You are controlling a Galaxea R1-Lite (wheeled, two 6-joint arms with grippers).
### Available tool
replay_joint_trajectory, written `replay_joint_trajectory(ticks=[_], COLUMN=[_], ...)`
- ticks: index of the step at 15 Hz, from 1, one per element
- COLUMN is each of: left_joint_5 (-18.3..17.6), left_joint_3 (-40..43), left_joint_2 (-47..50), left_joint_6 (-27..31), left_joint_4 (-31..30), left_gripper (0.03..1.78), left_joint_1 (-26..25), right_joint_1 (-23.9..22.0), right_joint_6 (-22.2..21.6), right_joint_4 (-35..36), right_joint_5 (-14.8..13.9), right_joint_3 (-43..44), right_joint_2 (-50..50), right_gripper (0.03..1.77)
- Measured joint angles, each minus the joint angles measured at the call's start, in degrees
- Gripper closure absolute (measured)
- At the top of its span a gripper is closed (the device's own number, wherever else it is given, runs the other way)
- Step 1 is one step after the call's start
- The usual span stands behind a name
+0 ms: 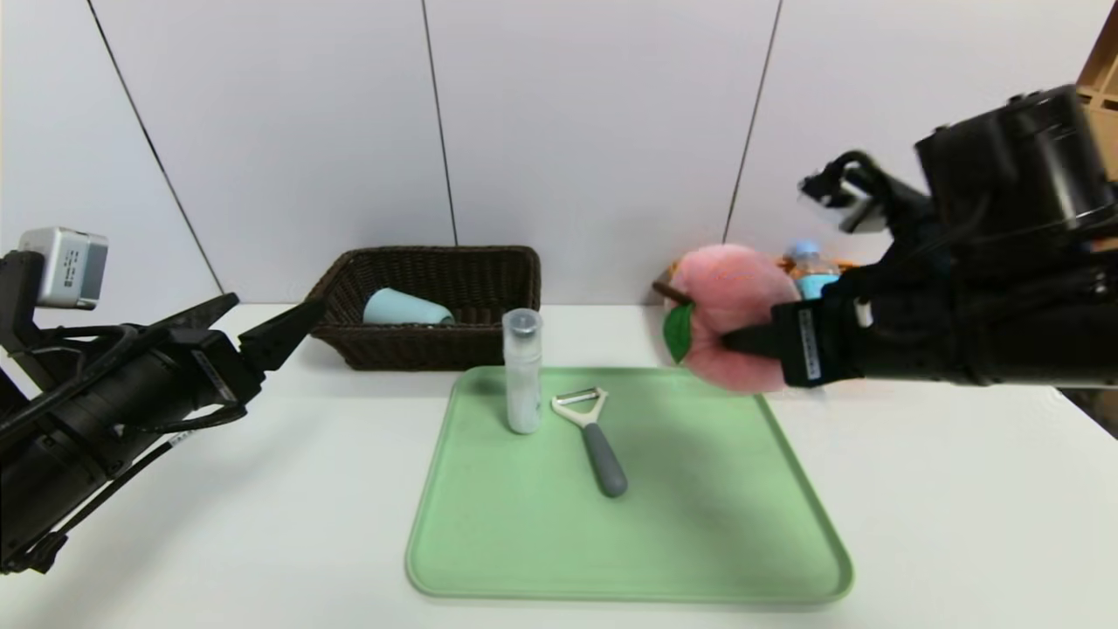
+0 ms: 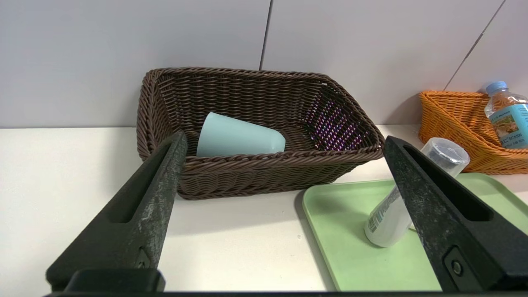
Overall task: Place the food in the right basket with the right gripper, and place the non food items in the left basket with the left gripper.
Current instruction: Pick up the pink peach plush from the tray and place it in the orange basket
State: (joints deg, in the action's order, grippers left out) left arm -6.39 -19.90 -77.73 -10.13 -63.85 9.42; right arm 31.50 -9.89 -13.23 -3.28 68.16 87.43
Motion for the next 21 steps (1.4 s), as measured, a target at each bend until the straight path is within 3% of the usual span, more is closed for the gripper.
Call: replay_joint_trajectory(ticks=[3,6,9,13,18,21], left_joint_5=[-0.02,-0.05,-0.06,-0.02,0.02,0.00], left_joint_3=[0.00,-0.02,-0.24,-0.89,-1.00,-0.96], left_joint_2=[-0.02,-0.06,-0.38,-1.29,-2.15,-2.69], left_joint_6=[0.00,0.02,0.02,0.02,-0.06,0.00], left_joint_4=[0.00,0.02,0.05,0.00,0.00,0.02], left_gripper=[0.12,0.12,0.12,0.12,0.12,0.12], left_joint_1=[0.00,-0.02,-0.02,-0.02,-0.11,-0.11], right_joint_1=[-7.83,-15.21,-19.19,-21.37,-22.33,-22.38], right_joint_6=[4.07,5.71,6.84,7.89,7.91,8.00], right_joint_4=[0.26,0.37,0.30,0.15,0.15,0.02], right_joint_5=[0.61,2.16,2.34,1.83,1.41,-0.79], right_joint_3=[3.64,9.98,16.90,23.16,24.10,24.10], right_joint_2=[-0.72,4.74,12.46,22.14,28.42,30.29], right_gripper=[1.22,1.22,1.22,1.22,1.22,1.22])
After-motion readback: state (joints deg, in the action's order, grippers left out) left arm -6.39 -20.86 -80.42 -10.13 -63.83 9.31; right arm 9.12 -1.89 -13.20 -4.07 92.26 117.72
